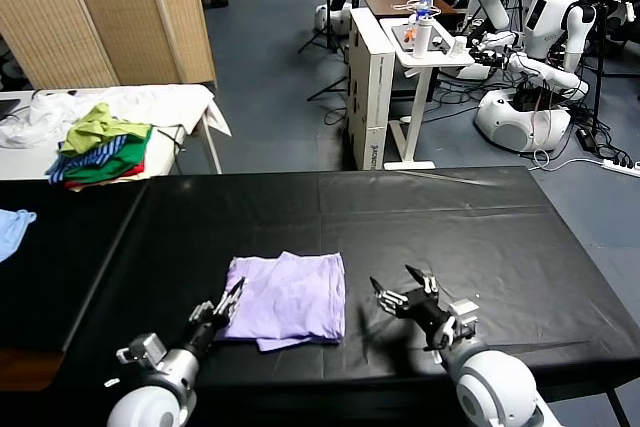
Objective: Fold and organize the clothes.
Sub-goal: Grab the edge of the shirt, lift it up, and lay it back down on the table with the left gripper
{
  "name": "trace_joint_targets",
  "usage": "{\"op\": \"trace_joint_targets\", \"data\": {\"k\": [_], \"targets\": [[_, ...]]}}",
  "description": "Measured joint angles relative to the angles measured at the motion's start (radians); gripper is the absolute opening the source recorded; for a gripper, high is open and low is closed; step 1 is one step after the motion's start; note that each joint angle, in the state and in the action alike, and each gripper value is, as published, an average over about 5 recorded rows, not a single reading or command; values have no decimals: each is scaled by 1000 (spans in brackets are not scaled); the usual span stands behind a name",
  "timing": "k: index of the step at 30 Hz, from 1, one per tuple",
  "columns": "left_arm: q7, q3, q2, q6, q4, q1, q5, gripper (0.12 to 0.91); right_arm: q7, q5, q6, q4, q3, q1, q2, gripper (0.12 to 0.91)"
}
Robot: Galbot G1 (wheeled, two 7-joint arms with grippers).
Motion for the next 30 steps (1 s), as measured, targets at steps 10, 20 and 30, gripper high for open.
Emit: {"op": "trace_joint_targets", "data": {"k": [10, 20, 30], "targets": [[-7, -1, -12, 30, 0, -8, -73, 193, 0, -10, 2, 1, 0, -6, 8, 907], [-29, -20, 37, 2, -36, -2, 143, 170, 0, -21, 7, 7, 11, -20, 9, 907], [-26, -138, 242, -44, -76, 62, 368, 170, 1, -24, 10, 7, 19, -25, 18, 907]]}}
